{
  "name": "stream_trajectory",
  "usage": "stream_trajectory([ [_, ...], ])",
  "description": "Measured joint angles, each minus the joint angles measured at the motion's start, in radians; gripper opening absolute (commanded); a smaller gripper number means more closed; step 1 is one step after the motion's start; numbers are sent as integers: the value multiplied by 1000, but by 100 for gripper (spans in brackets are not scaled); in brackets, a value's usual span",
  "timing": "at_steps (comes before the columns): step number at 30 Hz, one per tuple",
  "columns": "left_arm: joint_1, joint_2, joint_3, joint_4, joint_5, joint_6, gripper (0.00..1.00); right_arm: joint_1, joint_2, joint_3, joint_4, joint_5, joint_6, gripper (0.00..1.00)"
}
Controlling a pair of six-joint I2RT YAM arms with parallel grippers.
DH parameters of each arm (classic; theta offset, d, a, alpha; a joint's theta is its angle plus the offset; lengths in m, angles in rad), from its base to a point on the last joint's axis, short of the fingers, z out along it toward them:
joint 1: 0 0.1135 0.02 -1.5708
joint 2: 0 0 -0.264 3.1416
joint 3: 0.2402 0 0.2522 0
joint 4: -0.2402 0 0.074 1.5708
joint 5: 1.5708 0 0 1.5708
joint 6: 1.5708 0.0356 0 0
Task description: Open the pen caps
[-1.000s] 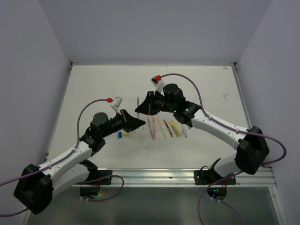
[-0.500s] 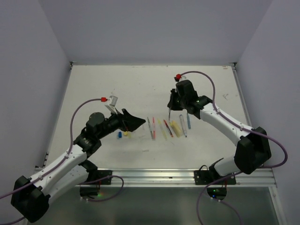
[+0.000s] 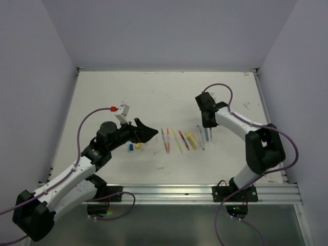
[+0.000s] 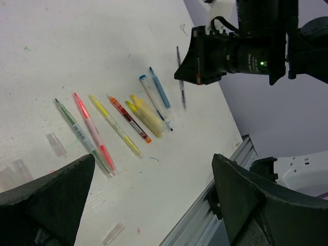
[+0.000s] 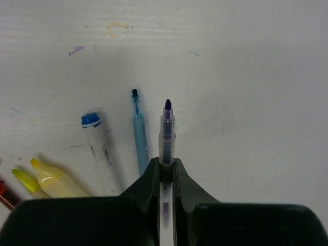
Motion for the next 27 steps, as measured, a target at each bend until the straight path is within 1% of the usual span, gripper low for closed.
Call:
stream_trajectory([
  [3, 0, -6, 0, -14, 0, 5, 98, 0, 63, 0, -5, 14, -5, 0],
  [6, 0, -22, 0, -37, 0, 15, 98, 1, 111, 0, -5, 20, -10, 4],
  [7, 0, -25, 0, -40, 0, 20, 98, 1, 121, 0, -5, 21, -11, 8],
  [12, 0, -31, 0, -53, 0, 29, 98, 1, 145, 0, 6, 19, -13, 21],
  [13, 0, -31, 0, -55, 0, 29, 98, 1, 146, 0, 10, 18, -13, 26],
  [16, 0, -31, 0, -56, 0, 29, 98, 1, 145, -9, 27, 14, -20, 36],
  [18, 0, -31, 0, -56, 0, 29, 98, 1, 144, -19, 35, 11, -23, 38],
  [24, 0, -29, 0, -56, 0, 29, 98, 4, 119, -29, 39, 0, -23, 41],
  [25, 0, -29, 0, -56, 0, 29, 98, 6, 106, -31, 39, -3, -23, 46],
  [26, 0, -29, 0, -56, 0, 29, 98, 9, 90, -32, 39, -5, -21, 49],
  [27, 0, -29, 0, -56, 0, 28, 98, 13, 70, -33, 38, -6, -22, 53],
])
